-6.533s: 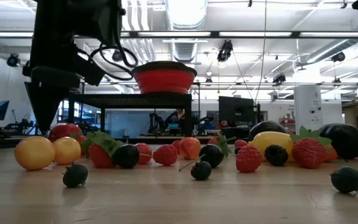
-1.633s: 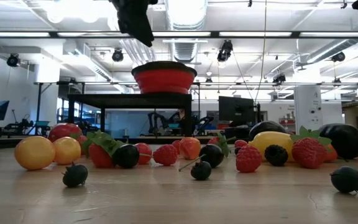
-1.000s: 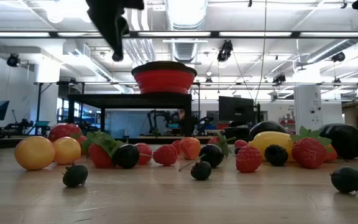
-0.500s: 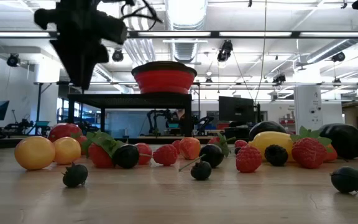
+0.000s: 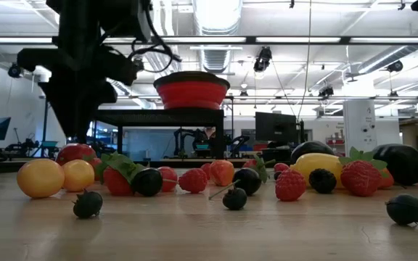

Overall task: Pick & Place Fruit
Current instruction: Put the red strawberry into the red gray strainer bowl on the shelf

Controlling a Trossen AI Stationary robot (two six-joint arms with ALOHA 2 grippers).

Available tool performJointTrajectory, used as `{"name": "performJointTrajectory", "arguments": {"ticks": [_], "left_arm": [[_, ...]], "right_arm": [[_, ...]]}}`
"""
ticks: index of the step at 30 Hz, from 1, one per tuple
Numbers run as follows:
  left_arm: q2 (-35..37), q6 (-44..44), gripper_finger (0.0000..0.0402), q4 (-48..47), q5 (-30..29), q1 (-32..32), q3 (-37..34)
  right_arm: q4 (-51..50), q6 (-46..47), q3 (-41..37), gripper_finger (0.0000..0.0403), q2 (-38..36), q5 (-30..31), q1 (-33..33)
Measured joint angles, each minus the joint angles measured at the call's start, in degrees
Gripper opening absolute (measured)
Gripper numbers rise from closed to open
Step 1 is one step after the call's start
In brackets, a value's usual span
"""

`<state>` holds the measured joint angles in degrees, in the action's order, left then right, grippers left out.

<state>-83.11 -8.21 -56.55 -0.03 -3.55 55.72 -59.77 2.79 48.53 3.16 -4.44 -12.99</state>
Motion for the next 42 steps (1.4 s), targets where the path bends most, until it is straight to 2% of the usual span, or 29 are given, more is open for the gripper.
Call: {"name": "performJointTrajectory", "arguments": {"ticks": [15,34,37,42], "left_arm": [[-0.86,-0.62,0.0147,3.02,0.52,-0.02,-0.81],[-9.69,0.11,0.0145,5.51,0.22,-0.02,-0.81],[-10.54,-0.51,0.013,5.57,0.59,-0.02,-0.81],[-11.13,-0.57,0.0075,5.55,0.76,-0.04,-0.81]], "right_arm": [[0.0,0.11,0.0,0.0008,0.0,0.0,-0.02],[-0.01,0.1,0.0,0.0008,0.0,0.0,-0.01],[0.0,0.16,0.0,0.0008,0.0,-0.01,0.0],[-0.01,0.18,0.01,0.0008,0.0,0.0,0.0]]}}
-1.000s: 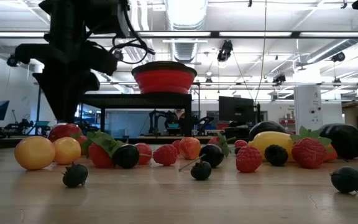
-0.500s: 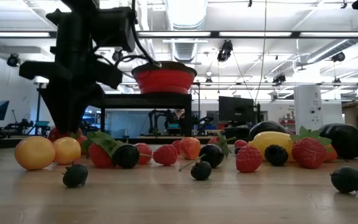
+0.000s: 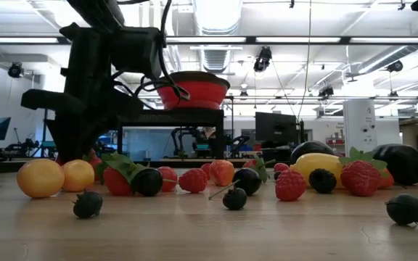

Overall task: Pick & Place Fruit
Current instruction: Put the red strawberry into the red gray strainer bowl on the shelf

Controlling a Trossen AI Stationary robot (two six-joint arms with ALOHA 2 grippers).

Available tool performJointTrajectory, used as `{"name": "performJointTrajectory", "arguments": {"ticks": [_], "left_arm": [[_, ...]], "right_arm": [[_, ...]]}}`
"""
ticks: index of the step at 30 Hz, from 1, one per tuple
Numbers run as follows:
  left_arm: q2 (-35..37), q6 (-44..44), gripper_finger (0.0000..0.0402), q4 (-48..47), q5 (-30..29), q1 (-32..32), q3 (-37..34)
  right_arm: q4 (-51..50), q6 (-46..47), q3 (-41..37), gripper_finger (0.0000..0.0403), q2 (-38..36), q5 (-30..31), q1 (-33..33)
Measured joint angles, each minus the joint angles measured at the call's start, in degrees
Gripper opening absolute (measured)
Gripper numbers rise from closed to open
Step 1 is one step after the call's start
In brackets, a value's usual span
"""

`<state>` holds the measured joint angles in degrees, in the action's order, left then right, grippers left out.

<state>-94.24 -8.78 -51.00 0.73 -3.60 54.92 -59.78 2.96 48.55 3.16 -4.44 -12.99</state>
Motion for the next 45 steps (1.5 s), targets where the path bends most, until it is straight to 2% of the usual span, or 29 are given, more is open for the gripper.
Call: {"name": "performJointTrajectory", "arguments": {"ticks": [5,12,18,24,33,38,45], "left_arm": [[0.68,-0.14,0.0013,0.0,0.08,0.02,0.01],[1.75,-0.39,0.0011,0.0,0.31,0.02,0.02],[2.01,-0.45,0.0008,-0.02,3.33,0.0,2.33],[2.36,-0.82,0.0005,-0.04,4.45,0.11,9.72],[2.36,0.75,0.0006,-0.03,1.73,0.8,25.25],[2.36,5.09,0.0009,-0.02,-5.56,1.64,33.26],[2.36,10.37,0.0006,0.01,-20.86,4.41,41.01]], "right_arm": [[0.01,0.0,0.0,0.0008,0.0,0.0,-0.01],[0.01,-0.11,-0.01,0.0008,0.0,0.0,-0.02],[0.01,0.0,-0.01,0.0008,0.0,0.01,-0.01],[0.01,-0.02,-0.01,0.0008,0.0,-0.01,0.0],[0.01,0.0,0.01,0.0008,0.0,-0.01,-0.02],[-0.01,0.0,-0.01,0.0008,0.0,0.01,-0.02],[0.0,-0.11,-0.01,0.0008,0.0,-0.01,-0.01]]}}
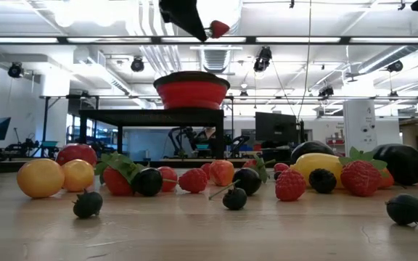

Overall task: Pick & Place Fruit
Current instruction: Put the red strawberry into the red gray strainer bowl on the shelf

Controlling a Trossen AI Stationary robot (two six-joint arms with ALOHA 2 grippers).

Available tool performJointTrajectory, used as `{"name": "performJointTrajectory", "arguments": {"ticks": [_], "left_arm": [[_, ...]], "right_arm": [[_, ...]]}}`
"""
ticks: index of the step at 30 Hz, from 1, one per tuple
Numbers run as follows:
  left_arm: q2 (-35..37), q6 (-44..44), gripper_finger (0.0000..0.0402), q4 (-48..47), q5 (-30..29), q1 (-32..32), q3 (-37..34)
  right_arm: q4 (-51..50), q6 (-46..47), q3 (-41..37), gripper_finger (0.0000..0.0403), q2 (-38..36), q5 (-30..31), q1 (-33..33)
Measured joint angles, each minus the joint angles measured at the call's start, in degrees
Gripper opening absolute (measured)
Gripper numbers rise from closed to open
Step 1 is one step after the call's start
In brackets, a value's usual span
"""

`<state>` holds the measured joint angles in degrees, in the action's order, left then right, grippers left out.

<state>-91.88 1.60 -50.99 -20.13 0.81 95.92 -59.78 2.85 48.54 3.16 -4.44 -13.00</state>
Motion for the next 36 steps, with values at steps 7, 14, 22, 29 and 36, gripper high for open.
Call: {"name": "performJointTrajectory", "arguments": {"ticks": [7,14,22,29,36], "left_arm": [[0.0,0.36,0.0007,1.58,-4.54,6.81,3.23],[0.0,2.47,0.0008,2.55,-4.14,14.96,3.32],[-0.04,2.48,0.0006,2.55,1.5,23.04,3.25],[-2.2,1.61,0.0011,2.55,3.46,26.69,3.19],[-4.86,2.23,0.0008,2.55,3.61,27.2,3.14]], "right_arm": [[0.0,0.07,0.01,0.0008,0.0,0.01,0.0],[-0.01,0.09,-0.01,0.0008,0.0,0.01,-0.01],[0.0,0.04,-0.01,0.0008,0.0,0.0,0.01],[-0.01,0.09,-0.01,0.0008,0.0,0.0,-0.01],[0.01,0.01,0.0,0.0008,0.0,0.0,0.0]]}}
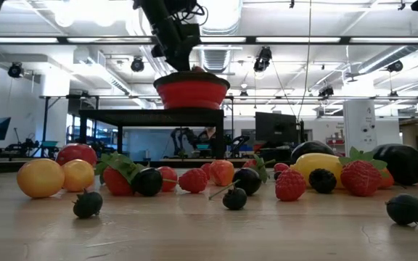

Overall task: Pick & Place Fruit
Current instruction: Put the red strawberry into the red gray strainer bowl on the shelf, then put the orange pear into the red gray strainer bowl on the shelf

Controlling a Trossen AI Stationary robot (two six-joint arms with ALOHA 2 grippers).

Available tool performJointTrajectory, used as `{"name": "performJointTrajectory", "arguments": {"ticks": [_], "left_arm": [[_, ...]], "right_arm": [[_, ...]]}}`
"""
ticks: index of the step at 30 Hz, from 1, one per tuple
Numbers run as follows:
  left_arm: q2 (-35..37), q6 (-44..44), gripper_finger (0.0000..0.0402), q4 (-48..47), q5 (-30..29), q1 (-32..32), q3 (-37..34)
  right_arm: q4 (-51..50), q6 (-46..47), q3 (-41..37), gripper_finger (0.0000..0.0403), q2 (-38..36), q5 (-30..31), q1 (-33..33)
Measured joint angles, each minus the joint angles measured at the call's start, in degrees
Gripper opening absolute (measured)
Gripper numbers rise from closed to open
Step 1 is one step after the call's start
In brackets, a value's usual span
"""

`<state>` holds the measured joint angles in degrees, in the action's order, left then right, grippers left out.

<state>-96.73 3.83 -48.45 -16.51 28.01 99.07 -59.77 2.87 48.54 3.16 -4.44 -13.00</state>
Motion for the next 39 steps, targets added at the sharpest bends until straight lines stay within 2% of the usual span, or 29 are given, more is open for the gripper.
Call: {"name": "performJointTrajectory", "arguments": {"ticks": [11,24,27,31,39], "left_arm": [[-3.63,0.41,0.0006,-0.57,-0.02,0.52,-0.09],[-3.97,1.71,0.0045,-2.91,-1.88,0.59,-0.11],[-3.94,3.05,0.0066,-3.89,-2.01,0.49,-0.11],[-3.73,3.19,0.0113,-6.67,-2.85,0.23,1.19],[-3.6,2.5,0.0197,-15.28,-2.13,-1.87,10.44]], "right_arm": [[-0.01,0.1,0.0,0.0008,0.0,-0.01,0.01],[-0.01,0.1,0.0,0.0008,0.0,0.0,0.01],[0.0,-0.01,0.01,0.0008,0.0,0.0,0.01],[0.0,0.0,-0.01,0.0008,0.0,0.0,-0.01],[-0.01,0.07,-0.01,0.0008,0.0,0.0,0.0]]}}
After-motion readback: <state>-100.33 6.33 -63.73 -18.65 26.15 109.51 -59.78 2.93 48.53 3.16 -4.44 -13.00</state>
